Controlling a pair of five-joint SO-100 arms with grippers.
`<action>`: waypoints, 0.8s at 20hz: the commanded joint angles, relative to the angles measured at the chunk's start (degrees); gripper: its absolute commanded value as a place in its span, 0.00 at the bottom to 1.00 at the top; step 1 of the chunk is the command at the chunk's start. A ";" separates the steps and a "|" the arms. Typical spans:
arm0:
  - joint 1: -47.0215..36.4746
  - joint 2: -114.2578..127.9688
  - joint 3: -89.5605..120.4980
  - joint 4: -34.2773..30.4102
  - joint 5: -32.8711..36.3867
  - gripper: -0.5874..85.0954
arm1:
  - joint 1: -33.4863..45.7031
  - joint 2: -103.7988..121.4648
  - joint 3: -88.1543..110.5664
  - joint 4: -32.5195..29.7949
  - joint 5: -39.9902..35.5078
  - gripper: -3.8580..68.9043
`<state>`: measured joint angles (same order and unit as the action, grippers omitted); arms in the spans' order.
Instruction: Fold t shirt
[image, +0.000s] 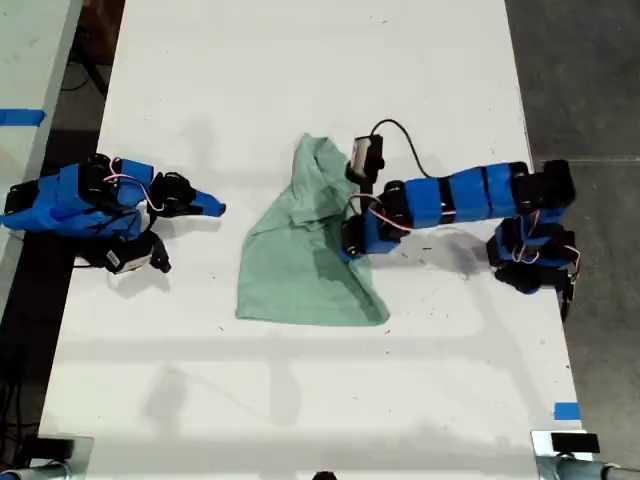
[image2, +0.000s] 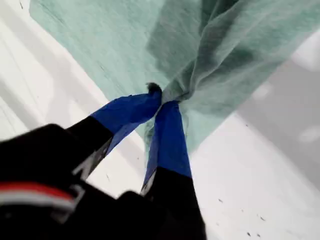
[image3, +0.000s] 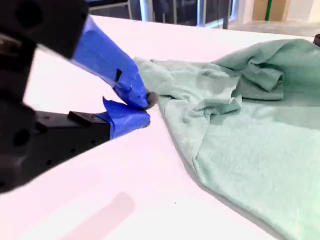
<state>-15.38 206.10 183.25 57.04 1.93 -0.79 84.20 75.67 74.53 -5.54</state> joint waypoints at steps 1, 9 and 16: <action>-0.53 0.53 -0.18 0.44 -0.62 0.01 | 0.88 -8.79 -12.74 0.09 -2.37 0.04; -0.53 0.53 -0.26 0.44 -0.44 0.01 | 2.90 -3.43 -14.06 10.99 2.11 0.27; -0.62 0.53 -0.26 0.53 -0.44 0.01 | 4.31 48.78 36.56 1.23 4.92 0.01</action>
<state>-15.38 206.10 183.25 57.57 1.93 2.72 109.60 90.35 86.22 -1.67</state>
